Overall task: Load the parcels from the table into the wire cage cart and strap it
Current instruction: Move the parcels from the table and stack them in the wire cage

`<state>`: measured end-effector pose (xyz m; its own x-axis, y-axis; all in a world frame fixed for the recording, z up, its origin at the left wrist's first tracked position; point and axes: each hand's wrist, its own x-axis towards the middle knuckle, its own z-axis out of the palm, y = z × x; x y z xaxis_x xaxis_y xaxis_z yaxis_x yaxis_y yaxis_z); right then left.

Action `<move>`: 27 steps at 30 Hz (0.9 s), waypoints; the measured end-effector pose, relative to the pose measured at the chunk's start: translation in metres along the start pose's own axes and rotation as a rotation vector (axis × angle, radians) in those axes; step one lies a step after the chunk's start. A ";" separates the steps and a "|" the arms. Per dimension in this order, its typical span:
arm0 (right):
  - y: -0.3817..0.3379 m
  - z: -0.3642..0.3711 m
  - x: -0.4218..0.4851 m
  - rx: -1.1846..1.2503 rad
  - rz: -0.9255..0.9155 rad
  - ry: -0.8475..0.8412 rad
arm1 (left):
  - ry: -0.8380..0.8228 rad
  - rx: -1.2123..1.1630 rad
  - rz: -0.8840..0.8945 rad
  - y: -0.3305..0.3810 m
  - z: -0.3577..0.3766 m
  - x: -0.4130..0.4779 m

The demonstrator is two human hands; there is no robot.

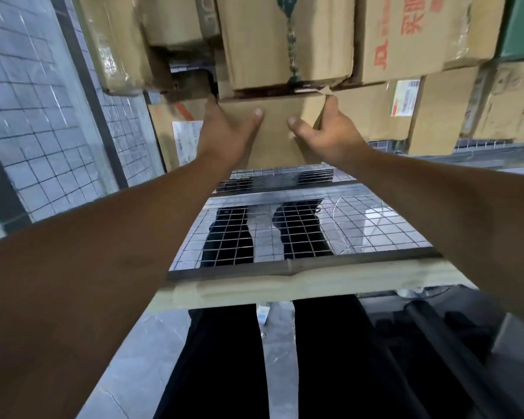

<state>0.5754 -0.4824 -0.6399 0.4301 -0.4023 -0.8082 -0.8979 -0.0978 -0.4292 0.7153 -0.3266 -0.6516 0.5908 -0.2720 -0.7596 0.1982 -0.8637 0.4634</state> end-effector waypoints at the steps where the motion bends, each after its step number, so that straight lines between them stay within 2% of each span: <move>1: -0.003 -0.001 -0.003 -0.027 0.031 -0.015 | -0.020 0.001 -0.013 0.002 -0.003 -0.003; 4: -0.020 -0.014 -0.022 -0.068 0.115 -0.040 | -0.052 0.017 -0.041 0.011 -0.021 -0.020; 7: -0.046 -0.036 -0.057 -0.021 0.116 0.007 | -0.057 0.051 -0.008 0.034 -0.047 -0.051; 12: -0.077 -0.084 -0.147 0.087 0.082 0.187 | -0.081 0.058 0.166 0.090 -0.089 -0.124; 16: -0.076 -0.118 -0.242 0.218 0.097 0.388 | -0.170 0.130 0.285 0.147 -0.098 -0.194; 22: -0.015 -0.159 -0.389 0.454 0.226 0.758 | -0.376 0.290 0.657 0.241 -0.059 -0.324; 27: 0.065 -0.169 -0.508 0.638 0.349 1.064 | -0.548 0.538 1.016 0.296 0.026 -0.438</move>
<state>0.2828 -0.4378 -0.1891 -0.3674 -0.8713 -0.3253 -0.6173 0.4900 -0.6155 0.4948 -0.4742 -0.1937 -0.1347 -0.9374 -0.3211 -0.5689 -0.1921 0.7996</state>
